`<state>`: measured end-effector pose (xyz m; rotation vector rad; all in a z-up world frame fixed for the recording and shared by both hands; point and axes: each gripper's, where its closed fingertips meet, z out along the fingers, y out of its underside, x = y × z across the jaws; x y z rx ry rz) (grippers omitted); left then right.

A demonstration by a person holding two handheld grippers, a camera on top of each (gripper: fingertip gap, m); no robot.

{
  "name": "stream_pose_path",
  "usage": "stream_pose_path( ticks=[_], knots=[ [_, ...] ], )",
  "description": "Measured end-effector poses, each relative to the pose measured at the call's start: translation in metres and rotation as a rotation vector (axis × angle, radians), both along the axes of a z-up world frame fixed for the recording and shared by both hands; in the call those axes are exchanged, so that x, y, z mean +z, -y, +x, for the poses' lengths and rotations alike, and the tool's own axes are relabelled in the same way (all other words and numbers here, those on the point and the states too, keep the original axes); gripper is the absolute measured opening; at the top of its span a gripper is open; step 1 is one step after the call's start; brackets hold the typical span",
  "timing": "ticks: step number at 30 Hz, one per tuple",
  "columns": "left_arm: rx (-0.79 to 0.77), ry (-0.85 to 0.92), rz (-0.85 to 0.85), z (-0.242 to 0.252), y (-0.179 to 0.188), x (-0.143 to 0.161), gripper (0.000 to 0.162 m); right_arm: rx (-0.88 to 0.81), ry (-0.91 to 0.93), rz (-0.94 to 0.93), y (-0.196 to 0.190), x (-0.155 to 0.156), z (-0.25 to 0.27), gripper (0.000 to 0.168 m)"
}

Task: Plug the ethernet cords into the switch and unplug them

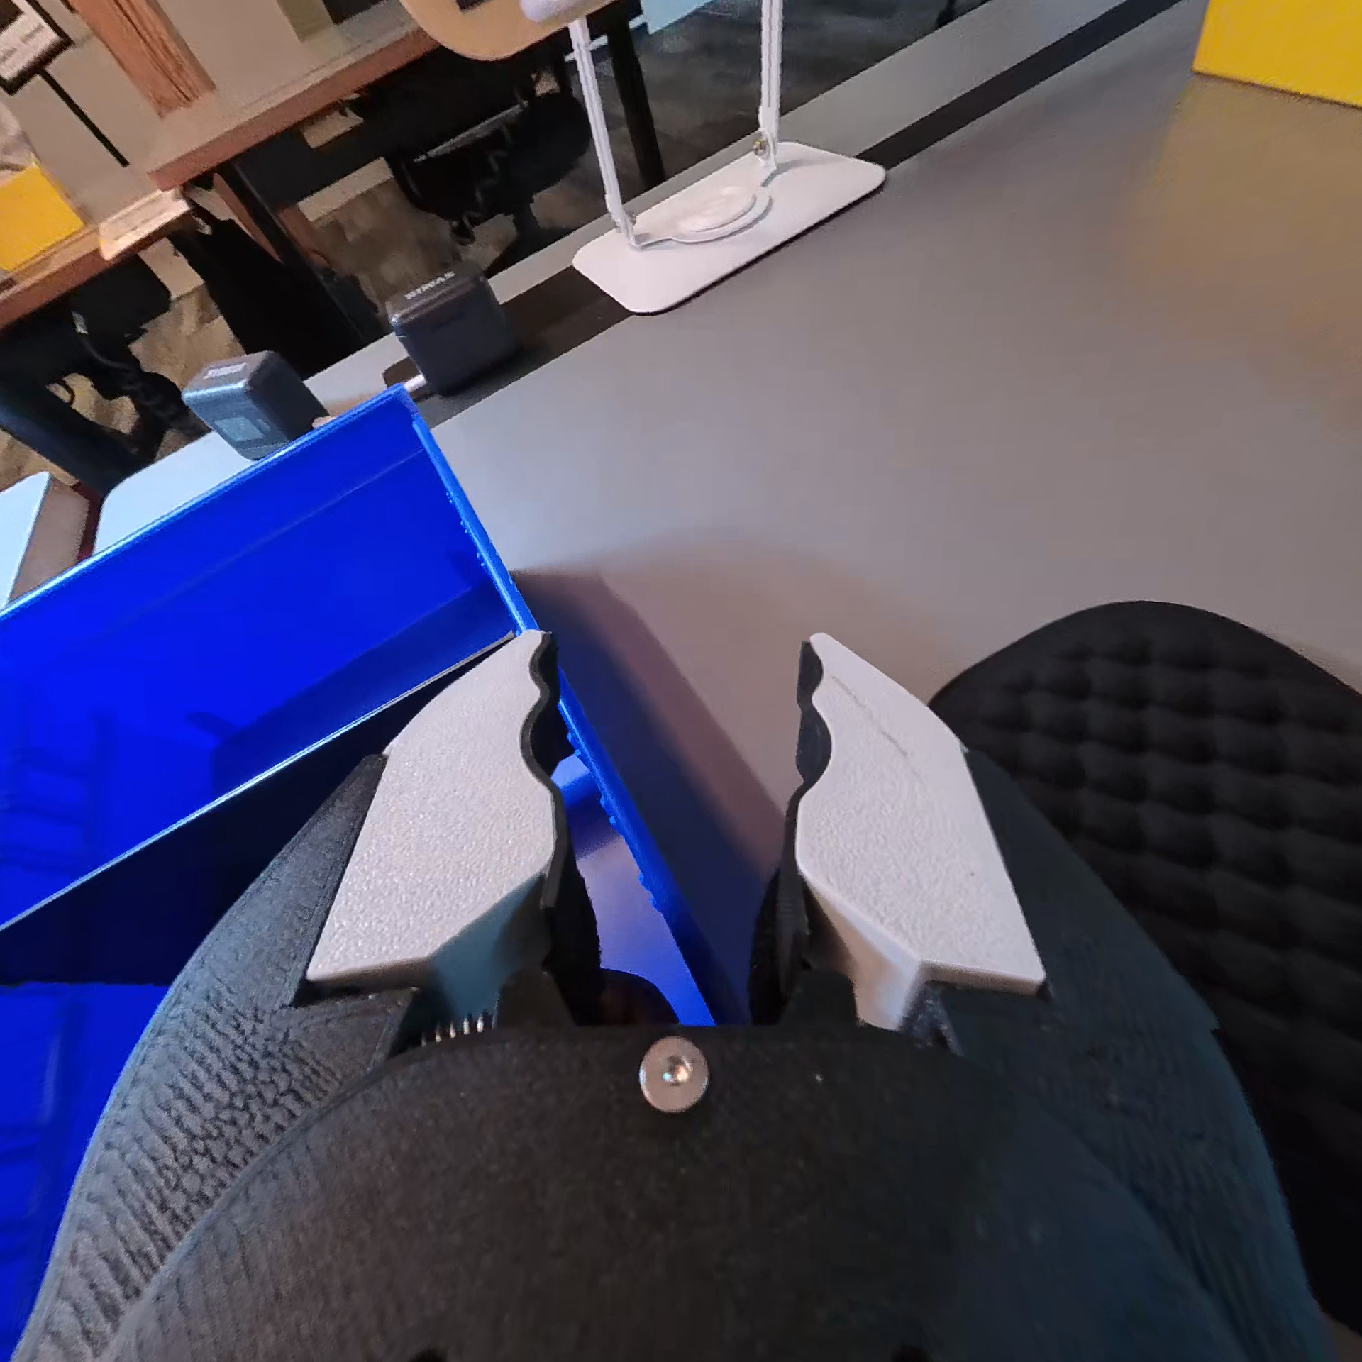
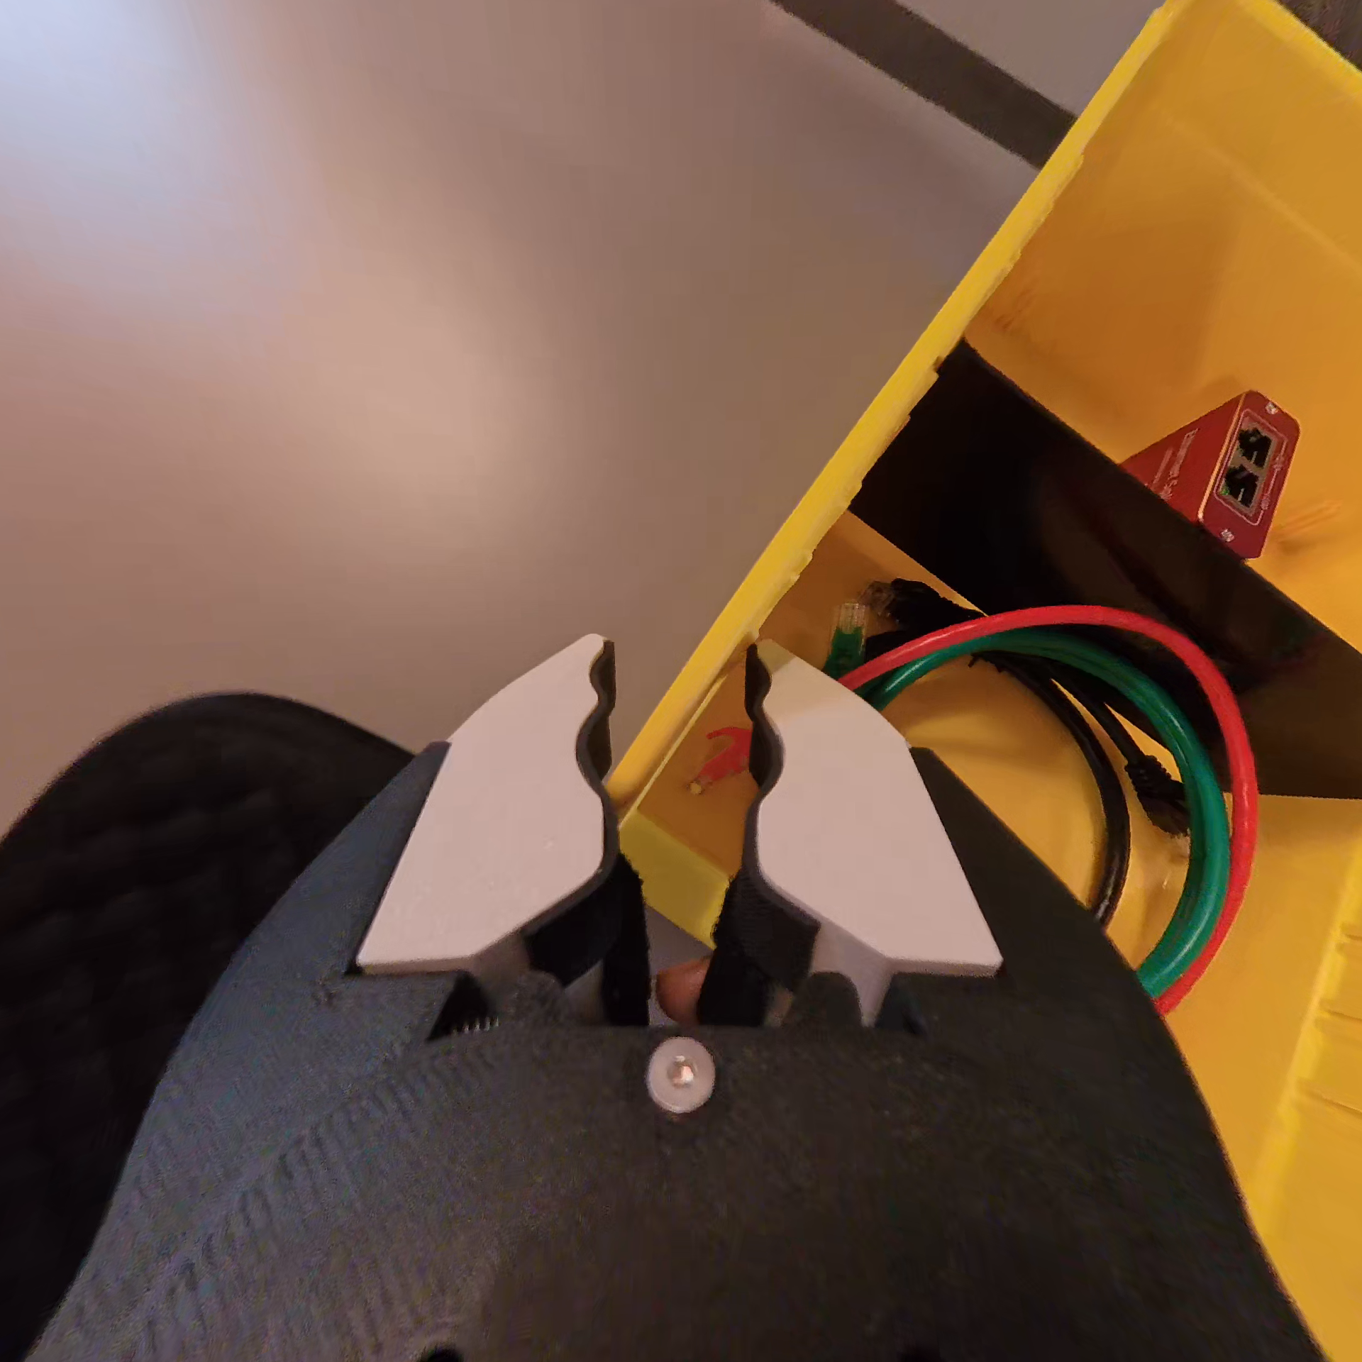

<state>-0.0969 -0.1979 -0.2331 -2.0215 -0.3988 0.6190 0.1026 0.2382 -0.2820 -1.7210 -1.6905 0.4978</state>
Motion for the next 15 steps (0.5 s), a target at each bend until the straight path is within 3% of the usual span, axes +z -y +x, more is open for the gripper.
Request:
stream_pose_path(
  ticks=[8,15],
  knots=[
    [0.092,0.007,0.111,-0.015,-0.008,0.005,0.058,0.156,-0.04,-0.009,0.063,0.0,-0.063,0.04],
    [0.156,0.021,0.178,-0.027,-0.013,0.007,0.058,0.298,-0.022,0.015,0.141,0.0,-0.099,0.044]
  ],
)
